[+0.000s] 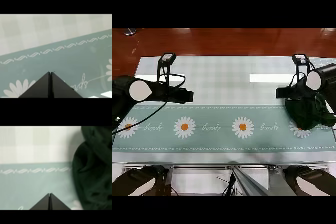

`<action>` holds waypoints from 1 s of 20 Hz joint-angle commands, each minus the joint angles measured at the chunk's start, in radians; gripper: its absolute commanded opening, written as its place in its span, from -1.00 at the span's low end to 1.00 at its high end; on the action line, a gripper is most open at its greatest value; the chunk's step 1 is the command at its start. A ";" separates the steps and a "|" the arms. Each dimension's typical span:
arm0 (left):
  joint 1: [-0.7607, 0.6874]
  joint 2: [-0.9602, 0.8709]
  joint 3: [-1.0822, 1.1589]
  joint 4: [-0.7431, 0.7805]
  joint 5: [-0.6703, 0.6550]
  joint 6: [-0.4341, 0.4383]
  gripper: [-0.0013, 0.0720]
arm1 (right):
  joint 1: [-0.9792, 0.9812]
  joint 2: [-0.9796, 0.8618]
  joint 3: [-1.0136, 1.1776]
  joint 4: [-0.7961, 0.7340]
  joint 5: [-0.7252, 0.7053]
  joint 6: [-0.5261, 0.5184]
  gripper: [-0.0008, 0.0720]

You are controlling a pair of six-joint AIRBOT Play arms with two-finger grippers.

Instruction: Fold the shirts.

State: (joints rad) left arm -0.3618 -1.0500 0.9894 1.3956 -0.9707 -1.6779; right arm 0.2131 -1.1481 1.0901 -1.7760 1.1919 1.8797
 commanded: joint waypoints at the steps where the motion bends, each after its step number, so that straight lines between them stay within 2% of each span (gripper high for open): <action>1: 0.001 -0.006 0.000 0.001 0.113 0.000 -0.19 | -0.001 -0.007 0.000 -0.232 -0.137 0.014 -0.04; 2: 0.001 -0.014 0.000 0.002 0.145 0.000 0.78 | -0.003 -0.022 0.000 -0.321 -0.167 0.029 0.73; 3: 0.002 -0.023 0.000 0.004 0.169 0.000 0.96 | -0.015 -0.042 0.000 -0.372 -0.169 0.023 0.72; 5: 0.001 -0.041 0.000 0.004 0.174 0.000 0.96 | -0.086 -0.089 0.000 -0.399 -0.126 0.021 0.72; 8: 0.001 -0.060 0.000 0.004 0.166 0.000 0.96 | -0.262 -0.161 0.000 -0.316 -0.071 0.032 0.72; 12: 0.001 -0.081 -0.001 0.003 0.165 0.000 0.96 | -0.474 -0.255 0.000 -0.096 -0.103 -0.072 0.72; 16: 0.001 -0.096 -0.001 0.004 0.139 0.000 0.96 | -0.573 -0.353 0.000 0.023 -0.085 -0.162 0.71; 17: 0.001 -0.097 -0.001 0.004 0.129 0.000 0.96 | -0.575 -0.370 0.000 0.042 -0.071 -0.192 0.59; 19: 0.007 -0.095 0.000 0.005 0.100 0.000 0.96 | -0.568 -0.380 0.000 0.092 -0.037 -0.270 -0.85; 20: 0.017 -0.091 0.005 0.010 0.055 0.005 0.95 | -0.562 -0.371 0.009 0.119 -0.008 -0.314 -0.87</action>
State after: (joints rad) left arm -0.3557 -1.1416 0.9901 1.3994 -0.8478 -1.6764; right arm -0.3336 -1.4986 1.0916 -1.7622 1.1240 1.6855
